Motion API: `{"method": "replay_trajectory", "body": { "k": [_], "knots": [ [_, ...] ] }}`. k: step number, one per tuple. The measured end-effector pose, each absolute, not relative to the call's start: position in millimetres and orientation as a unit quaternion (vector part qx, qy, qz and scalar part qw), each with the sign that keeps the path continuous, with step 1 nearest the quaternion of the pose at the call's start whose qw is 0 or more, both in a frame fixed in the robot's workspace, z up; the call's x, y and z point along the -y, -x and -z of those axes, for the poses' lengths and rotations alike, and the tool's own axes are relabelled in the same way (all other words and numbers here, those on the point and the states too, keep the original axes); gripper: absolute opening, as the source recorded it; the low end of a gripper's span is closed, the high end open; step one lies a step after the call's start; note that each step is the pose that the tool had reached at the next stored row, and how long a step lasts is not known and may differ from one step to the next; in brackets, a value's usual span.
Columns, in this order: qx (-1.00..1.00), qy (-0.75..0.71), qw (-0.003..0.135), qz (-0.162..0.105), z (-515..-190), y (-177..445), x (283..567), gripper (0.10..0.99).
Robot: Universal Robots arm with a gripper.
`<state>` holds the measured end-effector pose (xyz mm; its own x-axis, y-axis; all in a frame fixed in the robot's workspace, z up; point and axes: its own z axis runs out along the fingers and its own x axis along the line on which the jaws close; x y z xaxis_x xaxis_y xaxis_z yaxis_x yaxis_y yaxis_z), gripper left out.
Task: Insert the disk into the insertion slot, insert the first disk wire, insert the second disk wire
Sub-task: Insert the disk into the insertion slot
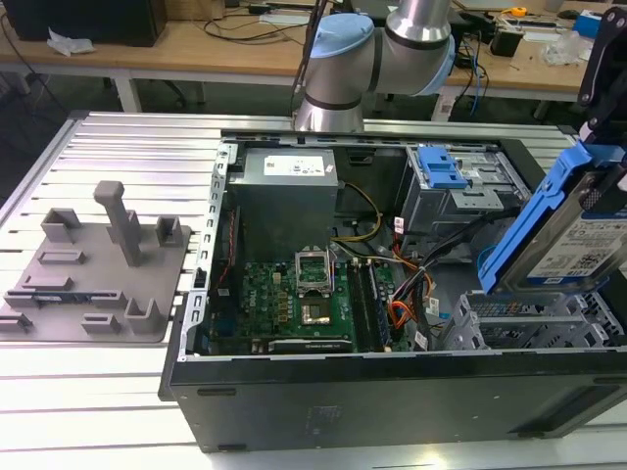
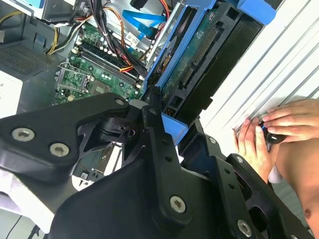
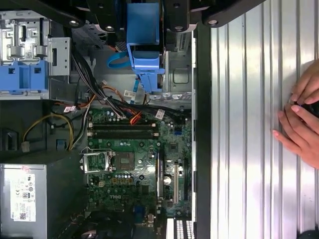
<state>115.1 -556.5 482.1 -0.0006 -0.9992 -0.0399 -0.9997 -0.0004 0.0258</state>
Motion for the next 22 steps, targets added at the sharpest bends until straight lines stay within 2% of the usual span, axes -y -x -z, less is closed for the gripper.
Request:
{"method": "replay_trajectory", "body": {
  "k": [22],
  "knots": [
    [-0.706, 0.707, 0.005, -0.023, -468.6, -116.7, 558.1, 0.365]
  ]
}}
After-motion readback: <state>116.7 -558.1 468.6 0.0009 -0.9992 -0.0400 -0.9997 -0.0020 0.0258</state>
